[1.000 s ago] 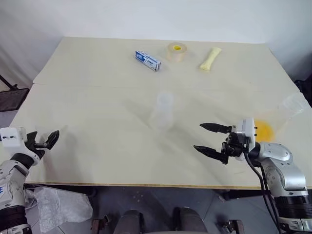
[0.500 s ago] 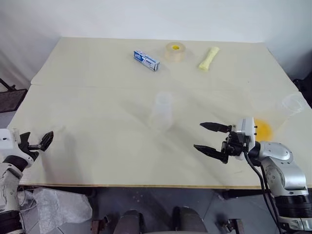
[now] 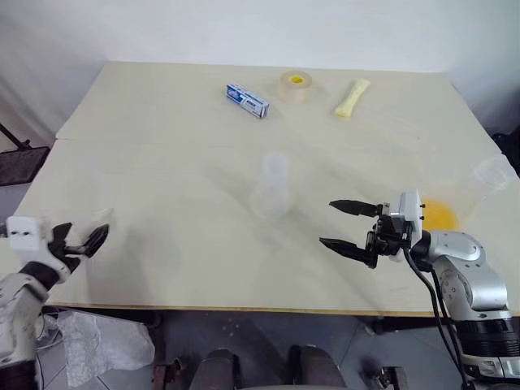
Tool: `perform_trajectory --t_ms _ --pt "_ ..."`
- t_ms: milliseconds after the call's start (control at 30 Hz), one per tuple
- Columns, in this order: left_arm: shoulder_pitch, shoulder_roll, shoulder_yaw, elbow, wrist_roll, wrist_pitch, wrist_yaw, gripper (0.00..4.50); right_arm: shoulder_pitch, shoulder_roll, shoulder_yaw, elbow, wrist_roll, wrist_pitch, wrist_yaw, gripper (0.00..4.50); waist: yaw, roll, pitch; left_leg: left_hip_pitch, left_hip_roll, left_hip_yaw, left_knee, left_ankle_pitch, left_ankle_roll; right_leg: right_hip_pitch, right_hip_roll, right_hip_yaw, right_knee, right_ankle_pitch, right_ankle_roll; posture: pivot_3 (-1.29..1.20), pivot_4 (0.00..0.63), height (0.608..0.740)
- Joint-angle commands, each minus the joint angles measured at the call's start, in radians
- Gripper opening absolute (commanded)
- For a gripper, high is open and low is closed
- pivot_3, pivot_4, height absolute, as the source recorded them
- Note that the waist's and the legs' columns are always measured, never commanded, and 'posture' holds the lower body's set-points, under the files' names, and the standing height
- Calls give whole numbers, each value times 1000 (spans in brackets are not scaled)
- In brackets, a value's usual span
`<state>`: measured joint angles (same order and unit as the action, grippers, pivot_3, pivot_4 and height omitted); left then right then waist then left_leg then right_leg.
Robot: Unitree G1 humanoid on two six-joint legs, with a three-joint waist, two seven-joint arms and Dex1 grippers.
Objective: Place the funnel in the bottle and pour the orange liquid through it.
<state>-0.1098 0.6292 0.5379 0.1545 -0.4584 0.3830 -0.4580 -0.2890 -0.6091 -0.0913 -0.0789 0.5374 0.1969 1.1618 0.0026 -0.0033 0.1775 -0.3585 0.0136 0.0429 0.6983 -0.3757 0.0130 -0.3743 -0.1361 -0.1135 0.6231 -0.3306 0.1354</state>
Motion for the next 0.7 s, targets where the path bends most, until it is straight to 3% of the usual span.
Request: perform_trajectory --t_ms 33,400,700 --pt "-22 10 -8 31 19 -21 -4 3585 4 -4 -18 -35 12 1 -15 4500 -3 0 0 0 0 0 0 0 0 0 0 0 0 0 0 0 150 740" --pt "-39 74 -5 -28 -12 39 -80 35 35 -9 -32 -71 19 4 -56 4500 -2 0 0 0 1 0 0 0 0 0 0 -1 0 0 0 0 150 740" --pt "-175 163 -83 -87 6 28 -158 35 6 5 -27 -48 12 -18 -72 4500 0 0 0 0 0 0 0 0 0 0 0 0 0 0 0 0 150 740"
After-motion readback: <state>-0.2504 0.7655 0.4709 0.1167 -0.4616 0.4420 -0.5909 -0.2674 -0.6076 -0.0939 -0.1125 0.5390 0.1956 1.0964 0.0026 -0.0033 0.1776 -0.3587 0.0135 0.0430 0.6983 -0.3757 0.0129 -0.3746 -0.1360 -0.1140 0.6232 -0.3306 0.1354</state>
